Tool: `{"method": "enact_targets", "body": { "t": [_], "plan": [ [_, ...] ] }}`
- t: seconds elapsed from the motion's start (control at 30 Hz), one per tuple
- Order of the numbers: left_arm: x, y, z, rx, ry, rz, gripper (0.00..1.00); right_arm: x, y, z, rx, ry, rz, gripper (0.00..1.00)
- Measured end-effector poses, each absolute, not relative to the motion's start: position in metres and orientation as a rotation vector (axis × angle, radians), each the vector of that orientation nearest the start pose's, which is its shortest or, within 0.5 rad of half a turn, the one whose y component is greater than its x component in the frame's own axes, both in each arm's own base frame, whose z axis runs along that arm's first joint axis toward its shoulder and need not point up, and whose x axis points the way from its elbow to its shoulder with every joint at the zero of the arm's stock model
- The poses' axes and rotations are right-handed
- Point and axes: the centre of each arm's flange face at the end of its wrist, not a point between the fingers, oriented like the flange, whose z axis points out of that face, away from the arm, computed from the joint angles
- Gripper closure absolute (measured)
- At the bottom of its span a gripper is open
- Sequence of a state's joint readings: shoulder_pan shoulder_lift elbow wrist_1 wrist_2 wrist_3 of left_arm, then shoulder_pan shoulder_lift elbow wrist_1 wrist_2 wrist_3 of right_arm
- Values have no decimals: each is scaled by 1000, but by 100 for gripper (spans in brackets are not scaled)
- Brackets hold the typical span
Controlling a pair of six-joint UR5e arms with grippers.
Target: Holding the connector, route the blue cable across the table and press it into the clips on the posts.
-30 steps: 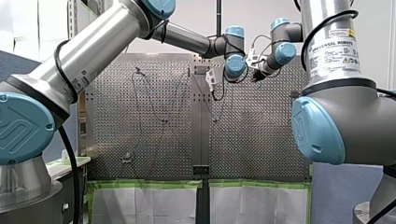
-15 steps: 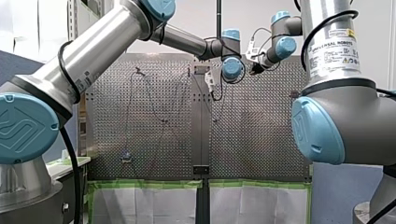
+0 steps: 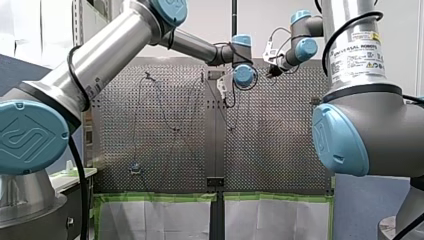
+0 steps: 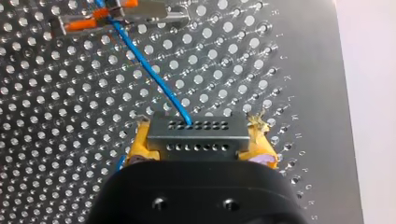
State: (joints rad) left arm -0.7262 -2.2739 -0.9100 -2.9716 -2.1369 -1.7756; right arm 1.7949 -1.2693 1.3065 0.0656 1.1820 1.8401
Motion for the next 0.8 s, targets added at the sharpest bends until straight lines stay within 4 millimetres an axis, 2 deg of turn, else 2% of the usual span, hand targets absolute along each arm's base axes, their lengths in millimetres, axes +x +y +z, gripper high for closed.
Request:
{"method": "enact_targets", "body": {
  "t": [0.33, 0.37, 0.4, 0.43, 0.47, 0.5, 0.53, 0.57, 0.6, 0.63, 0.67, 0.7, 0.8],
  "plan": [
    [562, -539, 370, -80, 1471, -354, 100, 297, -565, 439, -2180, 1605, -2332, 100],
    [563, -537, 370, -80, 1473, -353, 96, 297, -565, 439, -2180, 1604, -2334, 100],
    [565, -536, 369, -78, 1477, -354, 96, 297, -566, 440, -2180, 1603, -2335, 100],
    [565, -535, 369, -76, 1482, -356, 89, 297, -566, 440, -2179, 1604, -2335, 100],
    [565, -535, 368, -72, 1486, -359, 76, 296, -567, 440, -2179, 1604, -2337, 100],
    [563, -536, 367, -68, 1491, -366, 76, 296, -567, 440, -2179, 1605, -2337, 100],
    [562, -537, 366, -65, 1495, -371, 66, 296, -567, 440, -2179, 1605, -2338, 100],
    [561, -538, 366, -63, 1498, -376, 49, 296, -567, 440, -2179, 1606, -2338, 100],
    [559, -540, 365, -61, 1502, -382, 38, 295, -567, 440, -2179, 1606, -2338, 100],
    [557, -541, 364, -59, 1505, -387, 38, 295, -568, 440, -2179, 1606, -2338, 100],
    [556, -543, 364, -58, 1509, -392, 24, 295, -568, 440, -2179, 1607, -2338, 100],
    [554, -544, 363, -56, 1513, -399, 0, 295, -568, 440, -2180, 1607, -2337, 100],
    [550, -548, 362, -54, 1523, -411, 0, 295, -568, 440, -2180, 1607, -2337, 100]
  ]
}}
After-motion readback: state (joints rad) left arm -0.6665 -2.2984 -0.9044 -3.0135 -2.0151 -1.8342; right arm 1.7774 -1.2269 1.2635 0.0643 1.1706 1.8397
